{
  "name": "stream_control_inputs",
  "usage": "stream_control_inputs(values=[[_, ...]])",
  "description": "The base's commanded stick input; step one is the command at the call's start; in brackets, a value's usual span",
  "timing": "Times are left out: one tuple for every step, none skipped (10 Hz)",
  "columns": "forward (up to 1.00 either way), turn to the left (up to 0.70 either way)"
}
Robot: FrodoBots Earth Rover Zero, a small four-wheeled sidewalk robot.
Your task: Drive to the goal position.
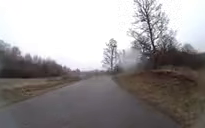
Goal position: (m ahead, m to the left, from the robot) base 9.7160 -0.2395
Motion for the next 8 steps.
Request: stream_control_inputs(values=[[0.70,0.00],[0.70,0.00],[0.70,0.00],[0.70,0.00],[0.70,0.00],[0.70,0.00],[0.70,0.00],[0.70,0.00]])
